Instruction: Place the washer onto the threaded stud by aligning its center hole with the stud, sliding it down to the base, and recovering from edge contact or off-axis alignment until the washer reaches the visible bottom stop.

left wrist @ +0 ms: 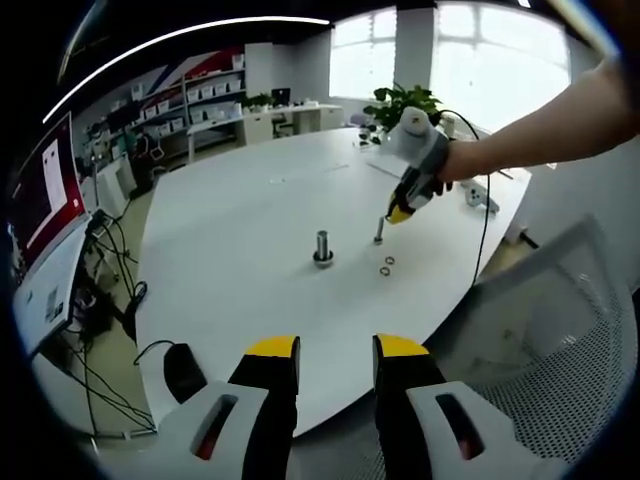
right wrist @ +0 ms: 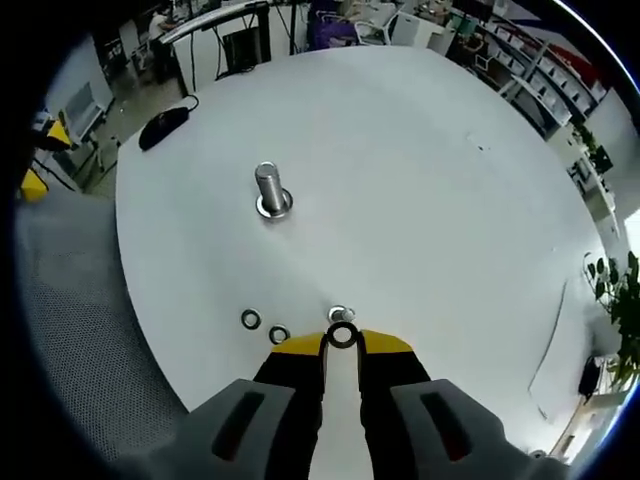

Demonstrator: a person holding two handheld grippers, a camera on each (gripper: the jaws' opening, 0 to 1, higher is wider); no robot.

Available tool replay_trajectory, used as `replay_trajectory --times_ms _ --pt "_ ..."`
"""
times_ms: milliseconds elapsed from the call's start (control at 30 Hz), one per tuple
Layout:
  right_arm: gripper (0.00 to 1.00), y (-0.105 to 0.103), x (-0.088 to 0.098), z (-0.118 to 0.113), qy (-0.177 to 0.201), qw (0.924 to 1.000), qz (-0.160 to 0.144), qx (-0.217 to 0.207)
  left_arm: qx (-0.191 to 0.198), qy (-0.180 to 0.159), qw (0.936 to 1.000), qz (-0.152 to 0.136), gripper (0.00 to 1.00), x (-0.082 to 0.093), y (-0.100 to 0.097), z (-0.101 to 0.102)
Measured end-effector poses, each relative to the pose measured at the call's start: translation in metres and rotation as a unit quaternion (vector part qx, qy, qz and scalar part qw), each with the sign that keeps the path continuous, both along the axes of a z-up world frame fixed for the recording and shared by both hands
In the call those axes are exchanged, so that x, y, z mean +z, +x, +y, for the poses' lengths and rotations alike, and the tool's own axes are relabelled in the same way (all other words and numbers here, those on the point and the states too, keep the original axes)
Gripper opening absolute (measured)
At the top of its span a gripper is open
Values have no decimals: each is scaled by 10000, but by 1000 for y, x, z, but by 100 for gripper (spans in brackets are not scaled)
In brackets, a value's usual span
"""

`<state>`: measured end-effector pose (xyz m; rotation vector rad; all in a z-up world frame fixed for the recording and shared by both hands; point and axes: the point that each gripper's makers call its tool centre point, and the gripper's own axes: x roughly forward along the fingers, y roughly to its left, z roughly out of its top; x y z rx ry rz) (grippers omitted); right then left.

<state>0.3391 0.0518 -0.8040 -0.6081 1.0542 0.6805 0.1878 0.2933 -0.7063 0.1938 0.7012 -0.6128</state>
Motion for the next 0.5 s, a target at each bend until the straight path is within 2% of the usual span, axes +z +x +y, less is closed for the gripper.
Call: replay_trajectory --times_ms 267,500 --pt "14 7 -2 5 -60 9999 -33 150 17 4 10000 16 27 -1 1 1" --pt "14 8 -2 5 -73 9999 -14 93 28 6 10000 24 27 -1 1 1"
